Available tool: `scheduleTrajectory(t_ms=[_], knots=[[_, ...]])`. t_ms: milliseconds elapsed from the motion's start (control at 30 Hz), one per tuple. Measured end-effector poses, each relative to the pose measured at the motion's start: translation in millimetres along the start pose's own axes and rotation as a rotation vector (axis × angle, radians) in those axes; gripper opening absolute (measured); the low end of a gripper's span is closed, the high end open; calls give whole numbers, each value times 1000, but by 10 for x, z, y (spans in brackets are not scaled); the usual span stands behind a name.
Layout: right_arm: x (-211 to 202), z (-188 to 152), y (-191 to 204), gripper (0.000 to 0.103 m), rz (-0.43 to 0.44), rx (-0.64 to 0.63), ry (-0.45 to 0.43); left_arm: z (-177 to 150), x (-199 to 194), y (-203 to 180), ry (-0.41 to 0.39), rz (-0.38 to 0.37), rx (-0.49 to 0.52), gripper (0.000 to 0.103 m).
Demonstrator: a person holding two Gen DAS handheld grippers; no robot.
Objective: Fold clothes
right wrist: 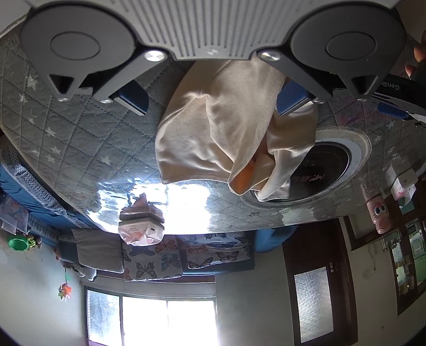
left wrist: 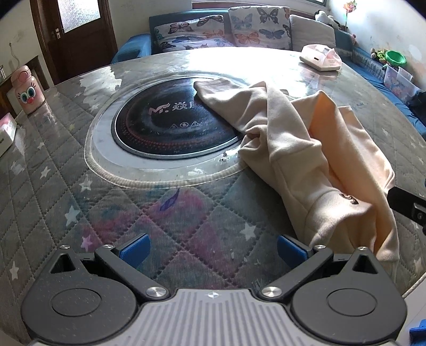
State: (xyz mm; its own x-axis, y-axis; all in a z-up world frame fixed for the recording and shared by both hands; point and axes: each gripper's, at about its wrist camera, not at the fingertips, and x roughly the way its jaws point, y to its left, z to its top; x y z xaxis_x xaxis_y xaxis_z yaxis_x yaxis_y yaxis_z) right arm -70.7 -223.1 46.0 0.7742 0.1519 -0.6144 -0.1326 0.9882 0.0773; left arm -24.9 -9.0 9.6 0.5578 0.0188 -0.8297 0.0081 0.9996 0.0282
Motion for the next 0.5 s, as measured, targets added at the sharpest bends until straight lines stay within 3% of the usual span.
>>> scheduleTrajectory(t_ms=[500], knots=[[174,139,-9,102,4,-11,-4,164,70,-34,-8,2,18,103]])
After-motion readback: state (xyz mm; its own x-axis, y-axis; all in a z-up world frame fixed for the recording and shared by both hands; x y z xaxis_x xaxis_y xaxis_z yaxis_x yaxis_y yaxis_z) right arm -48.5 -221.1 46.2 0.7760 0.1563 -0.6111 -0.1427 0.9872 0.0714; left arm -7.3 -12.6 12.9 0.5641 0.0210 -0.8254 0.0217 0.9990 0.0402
